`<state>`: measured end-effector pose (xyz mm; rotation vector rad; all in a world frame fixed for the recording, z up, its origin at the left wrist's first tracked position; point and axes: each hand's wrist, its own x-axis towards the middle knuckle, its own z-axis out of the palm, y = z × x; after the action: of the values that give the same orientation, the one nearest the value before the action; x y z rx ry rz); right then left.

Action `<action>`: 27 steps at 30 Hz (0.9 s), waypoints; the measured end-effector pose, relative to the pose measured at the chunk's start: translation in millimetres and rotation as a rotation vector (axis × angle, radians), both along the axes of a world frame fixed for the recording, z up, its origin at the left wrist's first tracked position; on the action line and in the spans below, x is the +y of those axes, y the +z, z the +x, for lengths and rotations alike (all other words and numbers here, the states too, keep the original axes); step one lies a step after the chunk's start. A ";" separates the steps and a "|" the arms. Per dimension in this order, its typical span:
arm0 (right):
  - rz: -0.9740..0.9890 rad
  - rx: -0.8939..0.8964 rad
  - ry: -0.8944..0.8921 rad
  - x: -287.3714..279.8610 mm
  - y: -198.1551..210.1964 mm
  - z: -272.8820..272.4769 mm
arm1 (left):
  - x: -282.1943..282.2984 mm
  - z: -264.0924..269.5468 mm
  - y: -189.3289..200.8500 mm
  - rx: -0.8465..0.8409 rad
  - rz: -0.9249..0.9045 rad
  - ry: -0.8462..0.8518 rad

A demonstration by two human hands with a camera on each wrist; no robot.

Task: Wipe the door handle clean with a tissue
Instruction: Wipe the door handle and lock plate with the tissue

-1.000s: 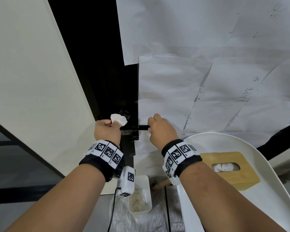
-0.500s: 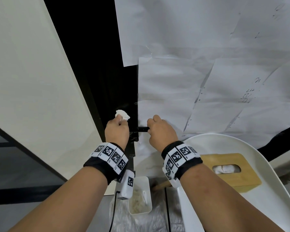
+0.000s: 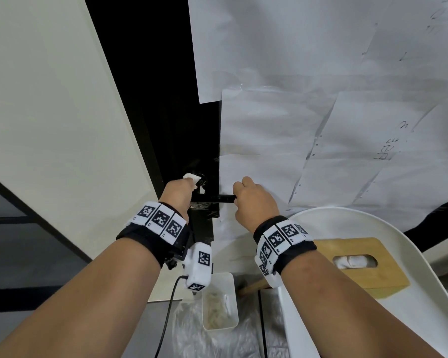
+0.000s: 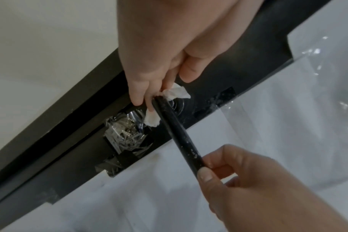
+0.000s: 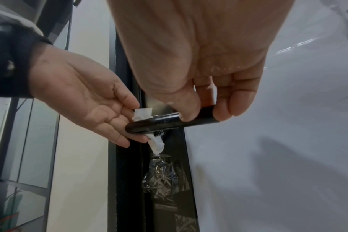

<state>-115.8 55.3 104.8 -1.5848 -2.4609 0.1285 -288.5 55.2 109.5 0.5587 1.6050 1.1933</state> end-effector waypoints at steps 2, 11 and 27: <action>0.000 -0.001 -0.001 -0.4 0.2 0.1 | 0.0 -2.7 -5.6 -0.210 -0.021 0.017; -0.001 0.027 0.001 0.7 -2.5 0.5 | -8.0 -3.1 -15.7 -0.056 0.056 0.033; 0.001 0.017 0.008 0.0 -2.8 1.8 | -25.5 -3.4 -19.0 1.106 0.444 -0.097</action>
<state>-114.0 55.4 102.0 -1.5673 -2.4540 0.1409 -291.9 29.7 90.5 1.7880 2.1368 1.2341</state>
